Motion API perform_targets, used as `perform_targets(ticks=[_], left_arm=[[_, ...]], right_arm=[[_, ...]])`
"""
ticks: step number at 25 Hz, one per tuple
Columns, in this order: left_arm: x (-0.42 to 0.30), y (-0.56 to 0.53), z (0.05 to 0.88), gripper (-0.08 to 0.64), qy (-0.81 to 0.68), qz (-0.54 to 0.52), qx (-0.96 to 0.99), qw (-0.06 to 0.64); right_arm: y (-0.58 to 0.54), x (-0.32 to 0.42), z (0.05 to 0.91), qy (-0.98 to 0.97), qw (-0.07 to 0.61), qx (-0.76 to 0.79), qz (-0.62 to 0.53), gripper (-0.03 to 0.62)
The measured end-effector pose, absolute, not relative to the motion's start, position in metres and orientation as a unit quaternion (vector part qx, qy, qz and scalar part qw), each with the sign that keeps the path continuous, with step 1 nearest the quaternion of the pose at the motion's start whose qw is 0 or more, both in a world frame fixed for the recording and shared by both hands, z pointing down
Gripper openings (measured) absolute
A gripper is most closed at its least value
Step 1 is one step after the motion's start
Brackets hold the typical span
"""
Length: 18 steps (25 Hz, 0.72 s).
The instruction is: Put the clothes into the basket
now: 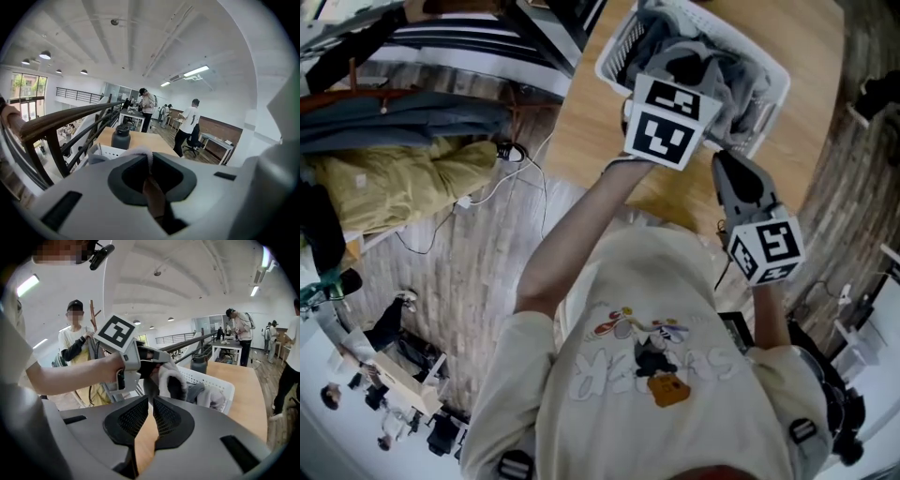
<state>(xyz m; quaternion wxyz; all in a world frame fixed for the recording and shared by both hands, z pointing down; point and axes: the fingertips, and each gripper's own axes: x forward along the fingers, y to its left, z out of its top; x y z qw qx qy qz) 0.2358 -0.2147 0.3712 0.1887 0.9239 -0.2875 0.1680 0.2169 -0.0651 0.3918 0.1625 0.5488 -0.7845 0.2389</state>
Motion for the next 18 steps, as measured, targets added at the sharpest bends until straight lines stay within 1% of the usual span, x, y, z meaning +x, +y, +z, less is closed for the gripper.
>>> perform_targets(ticks=[6,9,13,14,15,16,17,18], left_arm=[[0.255,-0.217,0.375,0.021,-0.285,0.184,0.923,0.183],[0.252,-0.22,0.382,0.021,-0.282,0.19,0.922,0.184],[0.249,-0.224,0.392,0.03,-0.281,0.198,0.919,0.191],[0.252,-0.223,0.394,0.052,-0.274,0.2,0.92,0.194],[0.254,-0.219,0.395,0.101,-0.262,0.201,0.923,0.199],[0.256,-0.215,0.395,0.166,-0.249,0.202,0.925,0.204],[0.255,-0.211,0.396,0.198,-0.236,0.204,0.927,0.209],[0.253,-0.207,0.397,0.214,-0.228,0.207,0.927,0.213]], right_arm=[[-0.09,0.22,0.398,-0.796,0.157,0.535,0.235,0.041],[-0.111,0.223,0.409,-0.794,0.146,0.537,0.246,0.041],[-0.137,0.236,0.425,-0.787,0.148,0.544,0.25,0.041],[-0.144,0.242,0.428,-0.784,0.149,0.547,0.251,0.041],[-0.151,0.247,0.432,-0.781,0.151,0.551,0.251,0.041],[-0.159,0.252,0.436,-0.778,0.154,0.555,0.253,0.041],[-0.166,0.256,0.442,-0.772,0.162,0.559,0.255,0.041],[-0.173,0.261,0.45,-0.764,0.174,0.566,0.257,0.041]])
